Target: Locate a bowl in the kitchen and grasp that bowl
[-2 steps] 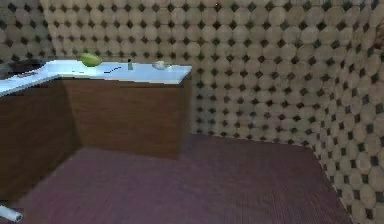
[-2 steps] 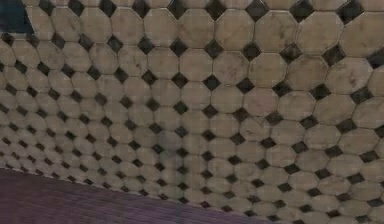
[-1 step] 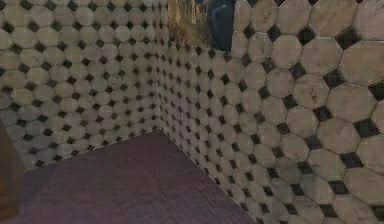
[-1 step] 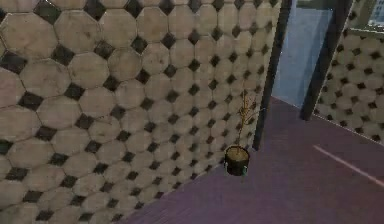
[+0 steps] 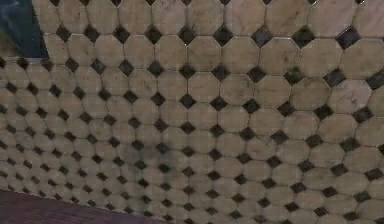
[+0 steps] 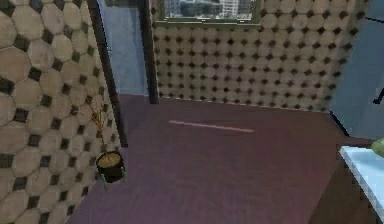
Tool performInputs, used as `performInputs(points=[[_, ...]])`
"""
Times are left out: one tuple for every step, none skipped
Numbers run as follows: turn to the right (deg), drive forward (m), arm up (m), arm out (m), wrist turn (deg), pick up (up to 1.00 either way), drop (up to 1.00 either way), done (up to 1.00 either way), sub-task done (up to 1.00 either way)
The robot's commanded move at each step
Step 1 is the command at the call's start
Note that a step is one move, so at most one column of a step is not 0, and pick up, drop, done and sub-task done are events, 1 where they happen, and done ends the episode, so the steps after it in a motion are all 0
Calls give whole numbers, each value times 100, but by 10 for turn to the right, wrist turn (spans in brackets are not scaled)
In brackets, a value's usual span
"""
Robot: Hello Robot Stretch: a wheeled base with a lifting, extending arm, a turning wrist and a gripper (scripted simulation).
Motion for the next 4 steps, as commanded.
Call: performInputs(points=[[90, 0, 0, 0, 0, 0, 0, 0, 0], [0, 5, 0, 0, 0, 0, 0, 0, 0], [30, 0, 0, 0, 0, 0, 0, 0, 0], [0, 10, 0, 0, 0, 0, 0, 0, 0]])
